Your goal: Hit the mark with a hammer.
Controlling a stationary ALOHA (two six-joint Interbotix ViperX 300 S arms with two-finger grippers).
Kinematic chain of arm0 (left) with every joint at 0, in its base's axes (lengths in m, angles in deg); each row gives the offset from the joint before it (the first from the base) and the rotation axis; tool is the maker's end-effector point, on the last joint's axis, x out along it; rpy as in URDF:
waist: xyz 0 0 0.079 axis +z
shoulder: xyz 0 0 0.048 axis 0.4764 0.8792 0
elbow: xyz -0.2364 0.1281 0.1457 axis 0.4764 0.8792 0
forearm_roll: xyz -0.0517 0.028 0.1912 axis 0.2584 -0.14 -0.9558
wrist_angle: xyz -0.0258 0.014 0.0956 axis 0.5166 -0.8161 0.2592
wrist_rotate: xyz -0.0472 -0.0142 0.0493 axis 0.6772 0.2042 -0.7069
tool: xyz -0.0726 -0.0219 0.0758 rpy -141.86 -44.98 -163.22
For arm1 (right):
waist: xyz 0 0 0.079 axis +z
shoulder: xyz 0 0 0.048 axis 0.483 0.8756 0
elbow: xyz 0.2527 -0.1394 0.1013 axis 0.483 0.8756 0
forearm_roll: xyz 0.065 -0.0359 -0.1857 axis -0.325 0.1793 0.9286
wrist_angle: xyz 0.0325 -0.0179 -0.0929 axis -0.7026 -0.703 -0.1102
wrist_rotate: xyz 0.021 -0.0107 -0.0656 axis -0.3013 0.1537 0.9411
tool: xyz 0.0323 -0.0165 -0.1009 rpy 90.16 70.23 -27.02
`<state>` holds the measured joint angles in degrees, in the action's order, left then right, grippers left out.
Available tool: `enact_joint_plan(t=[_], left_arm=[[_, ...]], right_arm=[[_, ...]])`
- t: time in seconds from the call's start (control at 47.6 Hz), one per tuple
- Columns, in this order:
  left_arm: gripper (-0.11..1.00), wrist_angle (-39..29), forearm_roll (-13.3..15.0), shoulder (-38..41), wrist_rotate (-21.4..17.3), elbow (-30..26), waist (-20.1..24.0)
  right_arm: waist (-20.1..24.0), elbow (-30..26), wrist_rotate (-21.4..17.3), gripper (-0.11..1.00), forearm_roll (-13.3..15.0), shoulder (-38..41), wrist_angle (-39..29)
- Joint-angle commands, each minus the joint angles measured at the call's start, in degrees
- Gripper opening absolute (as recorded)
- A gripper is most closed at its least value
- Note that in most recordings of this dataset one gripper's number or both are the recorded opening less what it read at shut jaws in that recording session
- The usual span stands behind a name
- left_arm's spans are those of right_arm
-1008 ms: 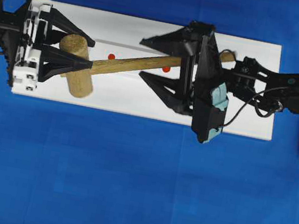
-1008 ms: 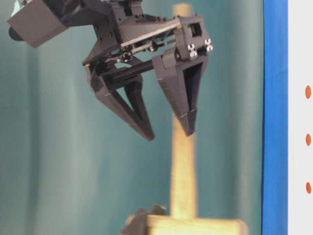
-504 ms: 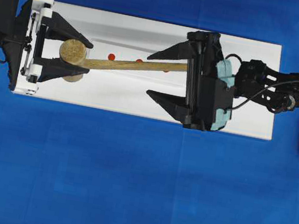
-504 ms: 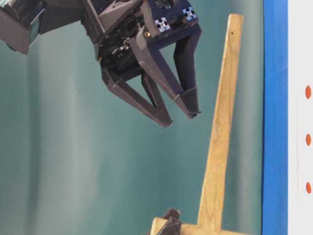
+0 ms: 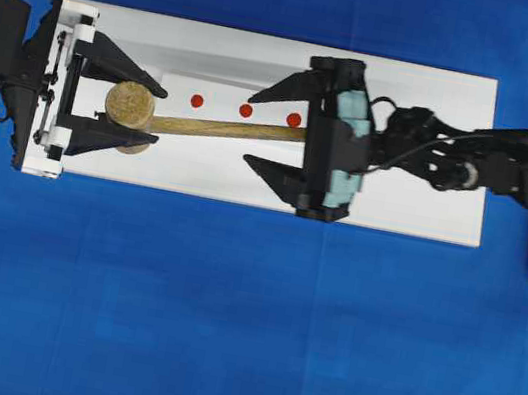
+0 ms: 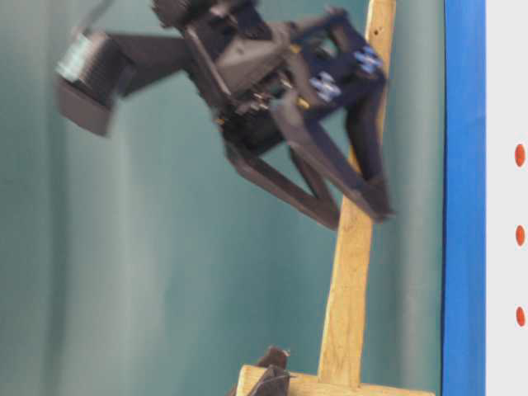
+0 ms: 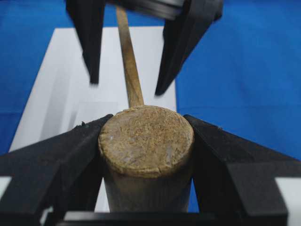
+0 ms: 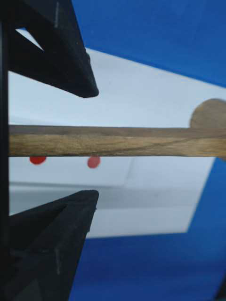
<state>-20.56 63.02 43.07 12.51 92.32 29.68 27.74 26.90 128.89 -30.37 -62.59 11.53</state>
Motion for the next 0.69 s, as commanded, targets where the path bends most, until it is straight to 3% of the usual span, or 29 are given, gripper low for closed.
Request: enact_joint_plan(t=[0.0, 0.252, 0.357, 0.441, 0.588, 0.672], left_arm=[[0.46, 0.4, -0.1, -0.6, -0.1, -1.8, -0.2], [0.46, 0.4, -0.1, -0.3, -0.1, -2.0, -0.9], [0.46, 0.4, -0.1, -0.2, -0.1, -2.0, -0.9], [0.46, 0.4, -0.1, 0.0, -0.1, -2.1, -1.0], [0.46, 0.4, -0.2, 0.5, -0.2, -2.5, -1.1], [0.46, 0.4, -0.2, 0.9, -0.3, -2.7, -1.2]], right_arm=[[0.1, -2.0, -0.2, 0.94, -0.8, 0.3, 0.4], [0.1, -2.5, -0.2, 0.93, -1.1, 1.1, 0.6], [0.1, -2.7, -0.2, 0.86, -1.1, 1.2, 0.6], [0.1, -3.0, -0.2, 0.68, -1.1, 1.5, 0.4], [0.1, -3.1, -0.1, 0.24, -1.0, 1.6, -0.7], [0.1, -3.0, -0.1, 0.08, -1.0, 1.6, -1.4]])
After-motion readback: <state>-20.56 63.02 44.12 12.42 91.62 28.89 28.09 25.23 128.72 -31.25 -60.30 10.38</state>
